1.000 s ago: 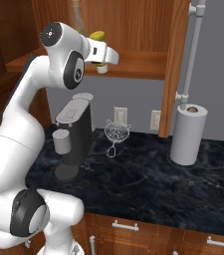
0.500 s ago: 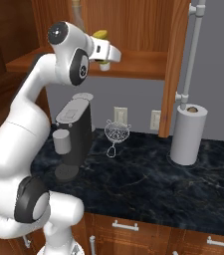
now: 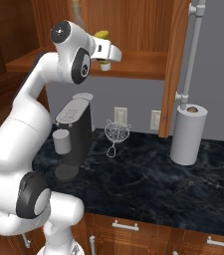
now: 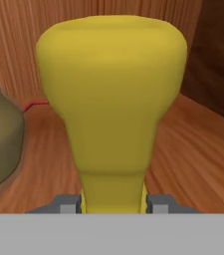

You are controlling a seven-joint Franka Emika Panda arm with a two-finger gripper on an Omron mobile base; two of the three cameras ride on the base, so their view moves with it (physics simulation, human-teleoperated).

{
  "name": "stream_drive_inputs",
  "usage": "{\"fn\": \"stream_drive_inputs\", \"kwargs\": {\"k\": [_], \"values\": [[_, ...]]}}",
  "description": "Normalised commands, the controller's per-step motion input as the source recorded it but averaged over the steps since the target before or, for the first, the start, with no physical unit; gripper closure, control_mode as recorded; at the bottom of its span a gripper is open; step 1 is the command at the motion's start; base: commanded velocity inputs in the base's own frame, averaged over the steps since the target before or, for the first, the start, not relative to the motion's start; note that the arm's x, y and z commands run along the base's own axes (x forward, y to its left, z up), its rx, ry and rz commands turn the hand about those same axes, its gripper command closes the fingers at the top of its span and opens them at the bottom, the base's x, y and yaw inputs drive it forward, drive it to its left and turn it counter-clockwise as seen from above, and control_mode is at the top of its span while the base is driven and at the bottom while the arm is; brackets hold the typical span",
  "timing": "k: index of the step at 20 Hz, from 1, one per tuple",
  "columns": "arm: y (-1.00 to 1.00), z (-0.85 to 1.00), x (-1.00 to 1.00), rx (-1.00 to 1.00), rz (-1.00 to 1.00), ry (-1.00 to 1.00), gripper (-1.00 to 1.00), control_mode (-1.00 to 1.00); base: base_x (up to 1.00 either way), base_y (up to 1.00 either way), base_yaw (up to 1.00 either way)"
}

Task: Pick the mustard and oil and vinegar bottle from the counter and place them in the cabinet.

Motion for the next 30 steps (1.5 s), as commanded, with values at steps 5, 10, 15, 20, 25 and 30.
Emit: {"fn": "stream_drive_inputs", "kwargs": {"k": [5,10,15,20,25,30], "values": [[0.0,-0.53,0.19,0.0,0.03,0.03,1.0,-1.0,0.0,0.0,0.0],[0.0,-0.37,0.2,0.0,0.03,0.0,1.0,-1.0,0.0,0.0,0.0],[0.0,-0.39,0.22,0.0,0.03,0.0,1.0,-1.0,0.0,0.0,0.0],[0.0,-0.36,0.38,0.0,0.0,0.0,1.0,-1.0,0.0,0.0,0.0],[0.0,-0.3,0.51,0.0,0.0,0.0,1.0,-1.0,0.0,0.0,0.0],[0.0,-0.3,0.41,0.0,0.0,0.0,1.0,-1.0,0.0,0.0,0.0]]}}
